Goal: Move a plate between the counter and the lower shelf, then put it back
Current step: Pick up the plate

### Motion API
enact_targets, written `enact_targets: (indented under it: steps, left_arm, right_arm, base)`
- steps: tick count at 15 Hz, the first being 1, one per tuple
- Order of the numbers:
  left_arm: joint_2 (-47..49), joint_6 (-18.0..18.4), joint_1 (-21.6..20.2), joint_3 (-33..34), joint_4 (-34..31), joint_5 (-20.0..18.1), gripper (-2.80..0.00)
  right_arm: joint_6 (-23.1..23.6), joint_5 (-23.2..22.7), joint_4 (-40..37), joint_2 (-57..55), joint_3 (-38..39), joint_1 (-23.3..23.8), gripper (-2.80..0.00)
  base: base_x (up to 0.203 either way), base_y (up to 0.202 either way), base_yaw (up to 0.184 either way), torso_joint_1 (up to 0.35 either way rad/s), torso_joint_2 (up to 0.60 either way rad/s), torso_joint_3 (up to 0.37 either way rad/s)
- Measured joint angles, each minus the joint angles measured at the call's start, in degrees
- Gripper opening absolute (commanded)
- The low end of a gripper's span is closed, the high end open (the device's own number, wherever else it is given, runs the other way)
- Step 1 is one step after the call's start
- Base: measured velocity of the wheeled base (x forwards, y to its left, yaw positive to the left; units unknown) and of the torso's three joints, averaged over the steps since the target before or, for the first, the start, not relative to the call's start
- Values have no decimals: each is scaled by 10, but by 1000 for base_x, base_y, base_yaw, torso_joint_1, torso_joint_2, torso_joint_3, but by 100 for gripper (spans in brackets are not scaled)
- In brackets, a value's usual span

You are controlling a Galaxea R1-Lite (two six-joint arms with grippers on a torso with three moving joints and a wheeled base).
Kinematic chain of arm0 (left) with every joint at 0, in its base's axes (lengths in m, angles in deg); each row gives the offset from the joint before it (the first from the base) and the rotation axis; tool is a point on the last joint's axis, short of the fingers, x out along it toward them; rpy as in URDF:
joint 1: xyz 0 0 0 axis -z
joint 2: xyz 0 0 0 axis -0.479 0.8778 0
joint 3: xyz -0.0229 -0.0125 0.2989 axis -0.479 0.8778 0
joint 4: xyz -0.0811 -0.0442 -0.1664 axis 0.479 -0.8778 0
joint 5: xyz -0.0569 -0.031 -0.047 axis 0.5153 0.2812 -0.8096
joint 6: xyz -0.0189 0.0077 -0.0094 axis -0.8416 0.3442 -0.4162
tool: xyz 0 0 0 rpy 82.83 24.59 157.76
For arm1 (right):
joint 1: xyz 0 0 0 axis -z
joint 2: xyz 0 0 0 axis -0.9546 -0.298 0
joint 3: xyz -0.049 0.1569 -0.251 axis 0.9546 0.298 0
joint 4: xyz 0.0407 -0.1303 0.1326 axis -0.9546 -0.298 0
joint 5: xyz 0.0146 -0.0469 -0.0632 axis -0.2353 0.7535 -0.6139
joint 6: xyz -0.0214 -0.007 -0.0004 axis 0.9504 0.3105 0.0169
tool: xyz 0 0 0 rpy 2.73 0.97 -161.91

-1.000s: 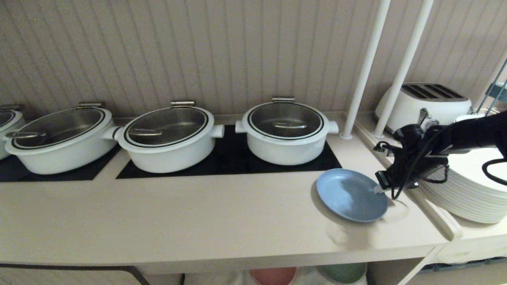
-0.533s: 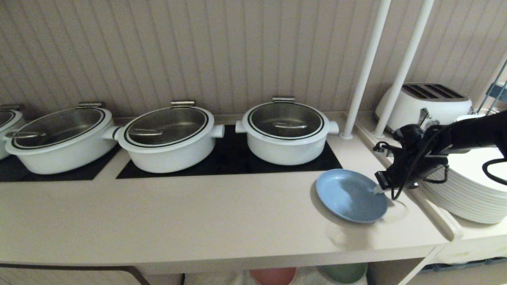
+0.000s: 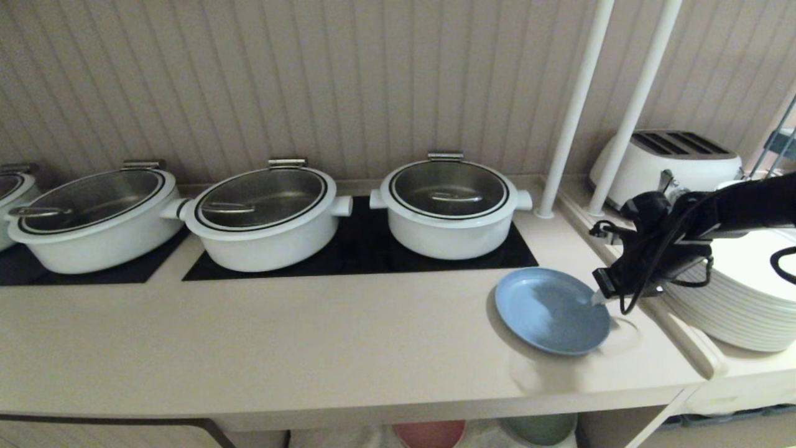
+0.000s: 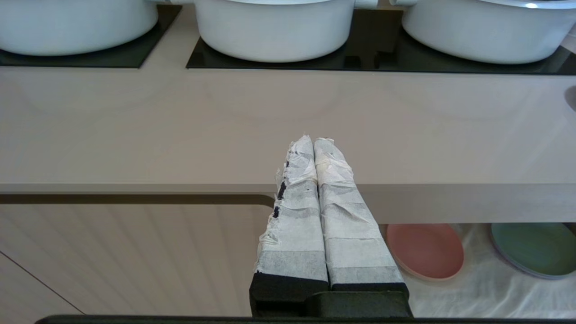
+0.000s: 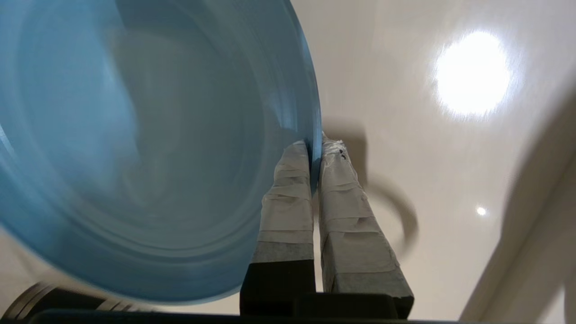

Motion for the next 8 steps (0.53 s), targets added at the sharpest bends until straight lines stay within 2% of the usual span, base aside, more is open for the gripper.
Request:
enact_targets:
  steps: [8]
  left_arm:
    - [0,0,0,0,0,0,-280]
  right_arm:
    - [-3,-4,4,79,84,0,-280]
  base:
    - [0,0,0,0,0,0]
